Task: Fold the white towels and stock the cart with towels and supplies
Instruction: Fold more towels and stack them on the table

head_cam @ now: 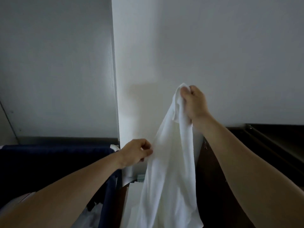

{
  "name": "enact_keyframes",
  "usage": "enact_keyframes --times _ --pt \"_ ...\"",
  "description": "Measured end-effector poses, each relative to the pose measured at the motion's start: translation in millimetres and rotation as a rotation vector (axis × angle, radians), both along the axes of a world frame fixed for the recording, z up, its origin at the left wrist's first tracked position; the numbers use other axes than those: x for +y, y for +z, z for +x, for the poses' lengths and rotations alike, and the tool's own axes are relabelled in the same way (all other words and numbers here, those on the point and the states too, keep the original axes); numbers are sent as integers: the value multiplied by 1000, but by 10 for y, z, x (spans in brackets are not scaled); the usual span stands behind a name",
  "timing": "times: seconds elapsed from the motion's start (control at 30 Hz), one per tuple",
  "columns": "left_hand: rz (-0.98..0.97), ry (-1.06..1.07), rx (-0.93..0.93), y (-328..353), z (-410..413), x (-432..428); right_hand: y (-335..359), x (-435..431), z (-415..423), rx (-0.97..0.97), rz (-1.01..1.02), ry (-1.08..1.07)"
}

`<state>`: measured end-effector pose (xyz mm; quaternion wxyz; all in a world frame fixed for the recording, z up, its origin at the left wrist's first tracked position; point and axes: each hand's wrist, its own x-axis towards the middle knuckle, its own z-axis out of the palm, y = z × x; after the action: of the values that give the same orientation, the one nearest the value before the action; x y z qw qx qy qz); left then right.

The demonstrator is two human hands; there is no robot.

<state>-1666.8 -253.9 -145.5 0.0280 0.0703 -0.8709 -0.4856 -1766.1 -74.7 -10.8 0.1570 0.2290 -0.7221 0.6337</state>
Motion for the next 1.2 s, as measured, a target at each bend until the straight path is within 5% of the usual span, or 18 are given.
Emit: enact_keyframes --times 0.1,0.23,0.37,0.47,0.53,0.7,0.87,0.93,1.03,1.2 --pt "-51 5 -85 -209 69 -22 161 13 -44 37 -150 -37" --pt "268 -66 -6 -91 96 95 66 14 -67 14 -126 -20" --pt "26 -119 -52 -180 37 225 34 35 -32 8 -165 -17" --pt "155 -59 -64 -238 46 209 37 146 -33 33 -148 -56" --pt "232 26 22 -96 20 200 -35 237 -37 -5 -25 -49" --pt "109 237 314 721 -181 153 -444 366 67 -166 674 111" --pt "-178 33 320 1194 -223 144 -450 337 182 -140 263 284" --pt "-278 -51 302 1192 -216 216 -455 247 249 -212 292 426" --pt "-402 -16 295 998 -180 196 -445 156 248 -157 345 316" --pt "14 105 171 429 -48 56 -112 44 204 28 192 131"
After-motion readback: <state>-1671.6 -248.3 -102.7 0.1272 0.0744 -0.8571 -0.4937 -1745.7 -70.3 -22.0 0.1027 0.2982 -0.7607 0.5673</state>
